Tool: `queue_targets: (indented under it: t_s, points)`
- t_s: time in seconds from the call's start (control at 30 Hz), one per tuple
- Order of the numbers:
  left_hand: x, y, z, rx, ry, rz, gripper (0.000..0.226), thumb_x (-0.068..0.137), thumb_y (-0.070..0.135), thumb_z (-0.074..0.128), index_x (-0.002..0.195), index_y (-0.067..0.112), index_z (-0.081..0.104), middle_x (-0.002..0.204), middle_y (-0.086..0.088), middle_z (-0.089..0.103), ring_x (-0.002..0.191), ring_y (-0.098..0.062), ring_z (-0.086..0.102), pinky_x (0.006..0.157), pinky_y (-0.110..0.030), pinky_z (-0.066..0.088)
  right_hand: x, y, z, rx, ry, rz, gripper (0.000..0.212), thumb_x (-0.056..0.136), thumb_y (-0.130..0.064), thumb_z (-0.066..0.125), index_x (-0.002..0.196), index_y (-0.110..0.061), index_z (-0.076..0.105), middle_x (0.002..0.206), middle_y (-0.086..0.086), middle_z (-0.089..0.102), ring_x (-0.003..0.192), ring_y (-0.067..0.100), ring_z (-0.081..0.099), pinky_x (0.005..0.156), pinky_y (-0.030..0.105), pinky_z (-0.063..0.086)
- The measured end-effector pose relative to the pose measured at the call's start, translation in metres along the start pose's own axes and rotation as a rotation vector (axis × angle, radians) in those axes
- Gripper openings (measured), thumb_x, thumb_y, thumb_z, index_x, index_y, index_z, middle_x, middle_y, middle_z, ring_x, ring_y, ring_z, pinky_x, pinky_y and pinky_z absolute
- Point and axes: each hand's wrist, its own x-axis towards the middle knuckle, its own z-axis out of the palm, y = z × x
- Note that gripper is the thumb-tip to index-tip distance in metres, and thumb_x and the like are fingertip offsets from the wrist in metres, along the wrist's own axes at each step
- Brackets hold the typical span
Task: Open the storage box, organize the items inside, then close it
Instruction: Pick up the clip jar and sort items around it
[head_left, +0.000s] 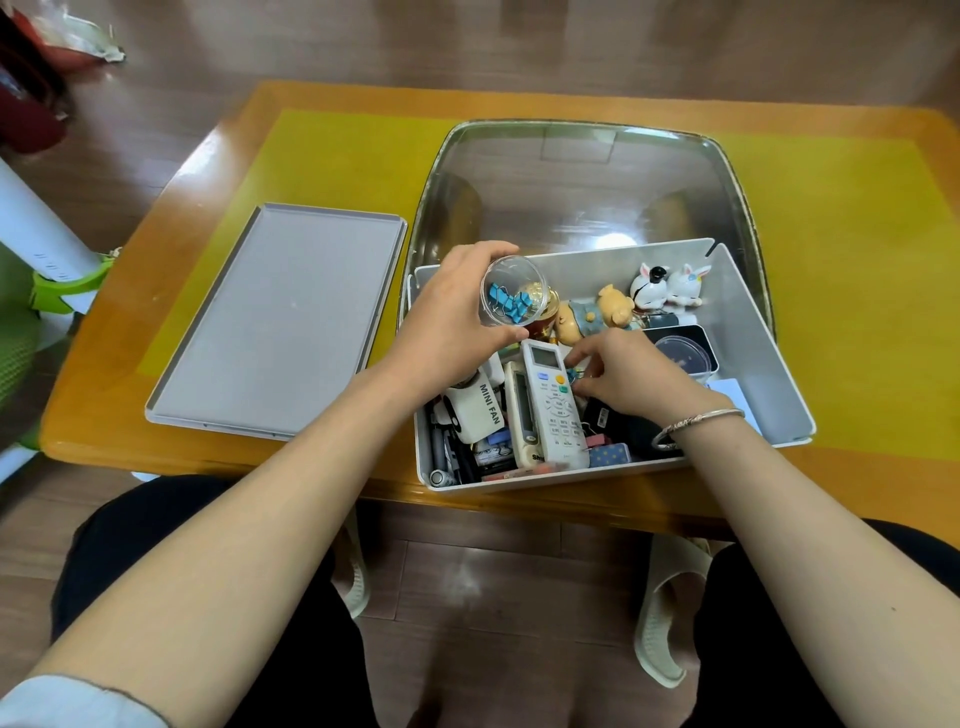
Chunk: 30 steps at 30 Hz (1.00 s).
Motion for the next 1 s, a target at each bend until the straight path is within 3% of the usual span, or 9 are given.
queue_targets:
  t_s: [0.23,0.37,0.53,0.7,0.8,0.87,1.0]
  points:
    - [-0.006,0.011,-0.005,-0.153,-0.045,-0.058,0.064,0.068,0.063,0.068,0.119,0.029,0.051,0.098,0.023,0.058,0.084,0.015,0.057,0.063,-0.006,0.044,0.002,0.001,0.001,-0.036,0.074,0.018,0.017,0.079,-0.015,0.073,0.096,-0.012,0.071,0.079,0.001,0.063,0.076,0.017,0.057,0.07,0.026,0.045]
    - [-0.007,0.014,-0.004,-0.126,-0.03,-0.075,0.068,0.062,0.078,0.053,0.108,0.029,0.055,0.086,0.023,0.058,0.076,0.012,0.055,0.057,-0.004,0.038,0.001,0.002,-0.009,0.004,0.203,0.007,0.011,0.083,-0.016,0.068,0.083,-0.005,0.07,0.079,0.011,0.067,0.078,0.025,0.059,0.072,0.032,0.047]
    - [-0.005,0.009,0.0,-0.067,-0.047,-0.029,0.066,0.065,0.049,0.08,0.12,0.025,0.053,0.102,0.016,0.058,0.086,0.006,0.054,0.066,-0.002,0.041,-0.004,-0.005,-0.026,0.289,0.371,-0.028,0.004,0.079,-0.012,0.073,0.077,-0.012,0.071,0.065,0.004,0.063,0.055,0.003,0.049,0.054,0.007,0.037]
    - [-0.003,0.004,0.005,-0.017,-0.029,0.015,0.071,0.066,0.035,0.084,0.127,0.025,0.05,0.119,0.008,0.053,0.104,-0.004,0.049,0.087,-0.017,0.042,-0.01,-0.011,-0.038,0.628,0.452,-0.094,0.011,0.076,-0.011,0.077,0.072,-0.017,0.069,0.058,-0.003,0.057,0.049,0.0,0.045,0.048,0.012,0.04]
    - [-0.003,0.003,0.011,-0.008,-0.04,0.024,0.074,0.066,0.028,0.085,0.131,0.025,0.048,0.126,0.006,0.051,0.109,-0.006,0.047,0.092,-0.02,0.041,-0.015,-0.015,-0.038,0.649,0.437,-0.181,0.017,0.078,-0.007,0.073,0.077,-0.023,0.068,0.065,0.006,0.061,0.054,0.009,0.048,0.05,0.018,0.043]
    - [-0.004,0.003,0.014,-0.012,-0.041,0.033,0.075,0.066,0.025,0.085,0.131,0.024,0.049,0.129,0.006,0.05,0.109,-0.002,0.045,0.092,-0.018,0.04,-0.017,-0.017,-0.037,0.611,0.437,-0.246,0.022,0.08,-0.004,0.072,0.08,-0.026,0.067,0.069,0.009,0.062,0.055,0.008,0.048,0.05,0.013,0.042]
    - [-0.005,0.005,0.017,-0.028,-0.057,0.051,0.074,0.066,0.024,0.085,0.131,0.022,0.049,0.131,0.004,0.051,0.116,-0.008,0.048,0.098,-0.028,0.043,-0.018,-0.019,-0.034,0.5,0.455,-0.301,0.02,0.08,-0.006,0.071,0.085,-0.025,0.068,0.069,0.002,0.061,0.057,0.007,0.049,0.054,0.011,0.04]
